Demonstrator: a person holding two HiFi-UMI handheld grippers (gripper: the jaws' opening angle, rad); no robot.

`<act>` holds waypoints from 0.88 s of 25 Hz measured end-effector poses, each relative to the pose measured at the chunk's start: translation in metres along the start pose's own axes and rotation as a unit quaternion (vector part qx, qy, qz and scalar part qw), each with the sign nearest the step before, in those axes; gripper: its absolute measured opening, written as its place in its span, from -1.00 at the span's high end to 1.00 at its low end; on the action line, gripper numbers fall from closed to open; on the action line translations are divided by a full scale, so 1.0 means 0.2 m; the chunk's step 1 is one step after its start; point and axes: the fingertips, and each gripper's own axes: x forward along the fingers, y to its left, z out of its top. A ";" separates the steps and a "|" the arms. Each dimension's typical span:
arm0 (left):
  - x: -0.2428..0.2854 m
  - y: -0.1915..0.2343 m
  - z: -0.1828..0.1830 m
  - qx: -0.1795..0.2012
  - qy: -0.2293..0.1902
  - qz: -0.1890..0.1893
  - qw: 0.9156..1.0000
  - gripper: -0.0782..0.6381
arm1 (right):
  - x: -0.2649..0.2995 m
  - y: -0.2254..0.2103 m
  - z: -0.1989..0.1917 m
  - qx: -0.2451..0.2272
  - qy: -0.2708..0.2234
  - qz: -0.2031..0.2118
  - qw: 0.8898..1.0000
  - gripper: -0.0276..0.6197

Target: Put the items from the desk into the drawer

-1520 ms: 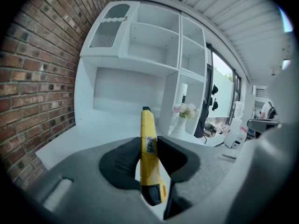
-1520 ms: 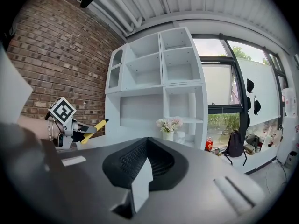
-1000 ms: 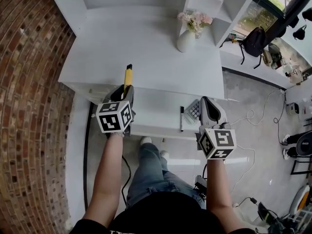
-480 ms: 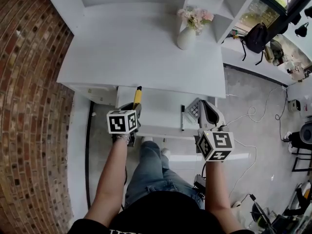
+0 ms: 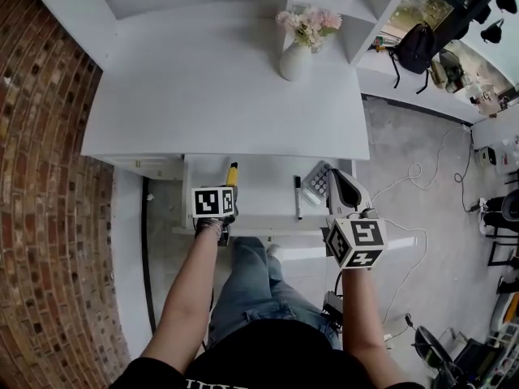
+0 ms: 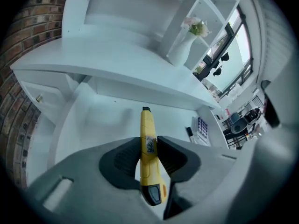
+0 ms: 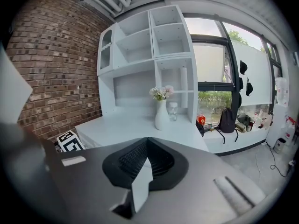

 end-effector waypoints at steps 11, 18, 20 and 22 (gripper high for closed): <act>0.26 0.13 -0.02 -0.004 0.063 0.040 0.997 0.46 | 0.03 -0.10 -0.14 0.009 0.036 -0.023 0.999 0.89; 0.31 0.18 -0.11 0.002 0.091 0.063 0.994 0.47 | 0.03 -0.12 -0.21 0.017 0.054 -0.030 0.998 0.89; 0.31 0.18 -0.12 -0.004 0.086 0.061 0.994 0.44 | 0.03 -0.11 -0.22 0.019 0.054 -0.030 0.998 0.89; 0.29 0.18 -0.10 -0.003 0.081 0.058 0.995 0.14 | 0.02 -0.11 -0.22 0.021 0.054 -0.030 0.998 0.89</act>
